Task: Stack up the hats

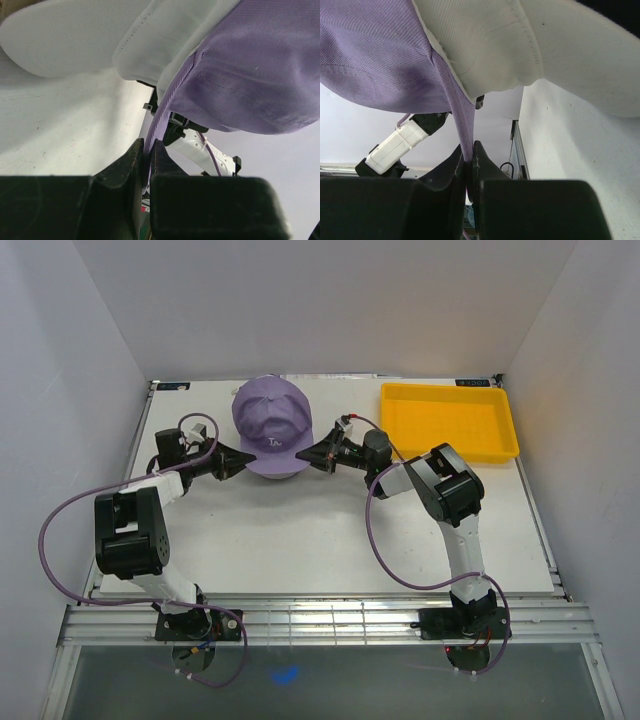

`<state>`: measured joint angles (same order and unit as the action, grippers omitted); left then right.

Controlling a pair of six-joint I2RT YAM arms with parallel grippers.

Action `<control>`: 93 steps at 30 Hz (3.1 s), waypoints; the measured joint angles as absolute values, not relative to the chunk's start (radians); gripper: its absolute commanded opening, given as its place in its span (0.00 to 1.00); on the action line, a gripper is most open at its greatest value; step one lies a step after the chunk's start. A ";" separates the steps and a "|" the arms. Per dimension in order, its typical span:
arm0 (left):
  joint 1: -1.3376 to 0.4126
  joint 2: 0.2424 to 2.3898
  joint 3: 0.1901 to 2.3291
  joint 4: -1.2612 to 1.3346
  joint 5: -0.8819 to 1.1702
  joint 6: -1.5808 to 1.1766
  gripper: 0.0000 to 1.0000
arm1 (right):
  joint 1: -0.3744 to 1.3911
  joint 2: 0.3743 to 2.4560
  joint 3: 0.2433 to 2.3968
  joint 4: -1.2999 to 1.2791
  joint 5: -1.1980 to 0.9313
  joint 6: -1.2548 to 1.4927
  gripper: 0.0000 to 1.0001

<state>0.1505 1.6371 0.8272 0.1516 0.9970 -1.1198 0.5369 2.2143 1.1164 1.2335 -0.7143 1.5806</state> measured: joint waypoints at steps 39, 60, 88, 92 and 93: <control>0.135 1.701 0.914 -0.062 0.872 -0.979 0.00 | 0.537 2.206 1.189 0.918 -0.717 1.334 0.16; 0.156 1.710 0.925 -0.089 0.725 -0.939 0.49 | 0.437 2.210 1.178 0.636 -0.713 1.244 0.27; 0.153 1.699 0.925 -0.258 0.497 -0.879 0.56 | 0.441 2.154 1.238 0.426 -0.694 1.111 0.27; 0.153 1.634 0.935 -0.309 0.454 -0.846 0.56 | 0.441 2.111 1.287 0.323 -0.672 1.043 0.28; 0.153 1.620 0.946 -0.324 0.447 -0.836 0.54 | 0.441 2.099 1.297 0.298 -0.664 1.026 0.28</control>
<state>0.1528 1.6199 0.9459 -0.3241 0.4465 -0.8356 0.4408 2.0987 1.2968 0.2981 -0.6636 1.0256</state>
